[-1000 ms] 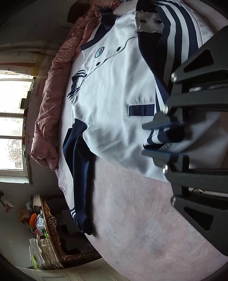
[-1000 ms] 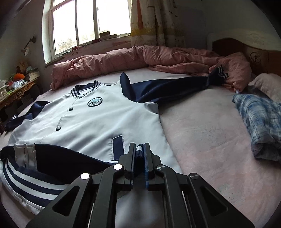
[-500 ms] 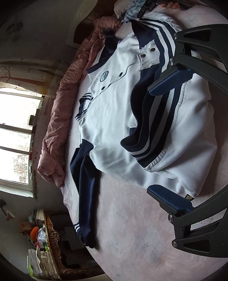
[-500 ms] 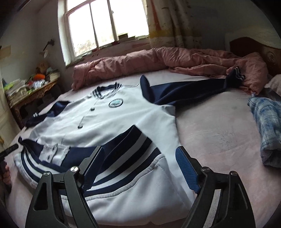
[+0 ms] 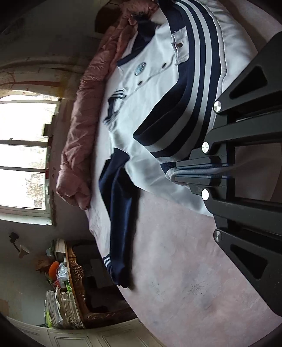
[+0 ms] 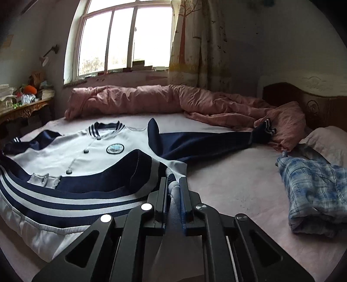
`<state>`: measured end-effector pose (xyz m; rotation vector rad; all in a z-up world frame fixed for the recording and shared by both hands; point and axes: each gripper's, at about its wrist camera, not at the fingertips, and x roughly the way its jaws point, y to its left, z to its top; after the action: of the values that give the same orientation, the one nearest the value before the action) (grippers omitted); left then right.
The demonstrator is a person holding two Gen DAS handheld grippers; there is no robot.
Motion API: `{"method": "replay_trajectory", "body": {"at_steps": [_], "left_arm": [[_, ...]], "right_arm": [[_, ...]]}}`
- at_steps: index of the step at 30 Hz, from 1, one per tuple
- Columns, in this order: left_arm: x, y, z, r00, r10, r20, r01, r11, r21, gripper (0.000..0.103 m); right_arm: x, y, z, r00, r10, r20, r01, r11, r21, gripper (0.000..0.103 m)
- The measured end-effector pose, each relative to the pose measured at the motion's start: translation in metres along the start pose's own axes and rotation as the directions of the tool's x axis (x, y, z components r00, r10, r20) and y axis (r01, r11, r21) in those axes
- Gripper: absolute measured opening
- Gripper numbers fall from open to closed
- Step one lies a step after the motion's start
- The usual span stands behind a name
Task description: Fold large clothes
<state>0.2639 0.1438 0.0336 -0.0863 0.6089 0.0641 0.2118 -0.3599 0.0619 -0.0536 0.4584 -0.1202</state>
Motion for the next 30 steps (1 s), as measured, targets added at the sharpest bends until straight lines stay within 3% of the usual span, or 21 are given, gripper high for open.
{"method": "replay_trajectory", "body": {"at_steps": [3,4,6,8,9,10,11,13,14,16,18,22,25,30], "left_arm": [[0.034,0.004,-0.003,0.984,0.006,-0.177,-0.007,1.0,-0.01,0.006],[0.039,0.006,-0.004,0.98,-0.001,-0.199,-0.004,1.0,-0.023,0.008],[0.035,0.006,-0.005,0.981,0.004,-0.192,-0.008,1.0,-0.016,0.01],[0.029,0.0,-0.007,0.984,0.025,-0.176,-0.023,1.0,0.013,0.014],[0.023,-0.001,-0.008,0.988,0.032,-0.148,-0.029,0.999,0.019,0.018],[0.016,0.0,-0.009,0.993,0.038,-0.112,-0.036,0.999,0.014,0.037],[0.006,0.004,-0.009,0.998,0.038,-0.057,-0.038,0.999,-0.004,0.062],[-0.017,0.011,-0.01,0.998,0.03,0.051,-0.028,0.999,-0.046,0.081],[-0.026,0.015,-0.011,0.996,0.023,0.083,-0.018,0.998,-0.061,0.081],[-0.031,0.018,-0.014,0.997,-0.001,0.078,0.006,0.998,-0.067,0.084],[-0.031,0.017,-0.017,0.998,-0.032,0.054,0.035,0.998,-0.055,0.085],[-0.038,0.007,-0.017,0.996,-0.038,0.077,0.038,0.999,-0.004,0.087],[-0.032,-0.005,-0.017,0.999,0.02,0.041,-0.022,0.999,0.038,0.094],[-0.02,-0.005,-0.018,0.999,0.031,-0.015,-0.031,0.999,0.033,0.094]], "right_arm": [[0.035,0.003,-0.008,0.986,0.011,-0.167,-0.013,1.0,-0.01,0.01],[0.044,0.0,-0.011,0.977,0.008,-0.215,-0.007,1.0,0.005,0.011],[0.048,-0.007,-0.013,0.97,0.043,-0.238,-0.032,0.998,0.047,0.013],[0.043,-0.012,-0.013,0.975,0.031,-0.222,-0.016,0.998,0.068,0.022],[0.041,-0.013,-0.013,0.977,0.01,-0.212,0.005,0.998,0.069,0.039],[0.038,-0.014,-0.013,0.98,-0.008,-0.198,0.022,0.997,0.071,0.056],[0.032,-0.015,-0.012,0.986,-0.007,-0.169,0.02,0.997,0.081,0.061],[0.02,-0.019,-0.01,0.994,0.005,-0.108,0.006,0.995,0.101,0.064],[0.013,-0.021,-0.01,0.997,0.006,-0.075,0.002,0.994,0.111,0.067],[0.004,-0.024,-0.009,1.0,0.016,-0.027,-0.012,0.992,0.125,0.086],[-0.003,-0.024,-0.008,1.0,0.03,0.004,-0.03,0.991,0.133,0.086],[-0.018,-0.018,-0.008,0.996,0.085,0.036,-0.089,0.989,0.122,0.088],[-0.019,-0.013,-0.011,0.99,0.143,0.012,-0.144,0.982,0.119,0.097],[-0.009,-0.004,-0.015,0.991,0.126,-0.04,-0.122,0.988,0.098,0.102]]}}
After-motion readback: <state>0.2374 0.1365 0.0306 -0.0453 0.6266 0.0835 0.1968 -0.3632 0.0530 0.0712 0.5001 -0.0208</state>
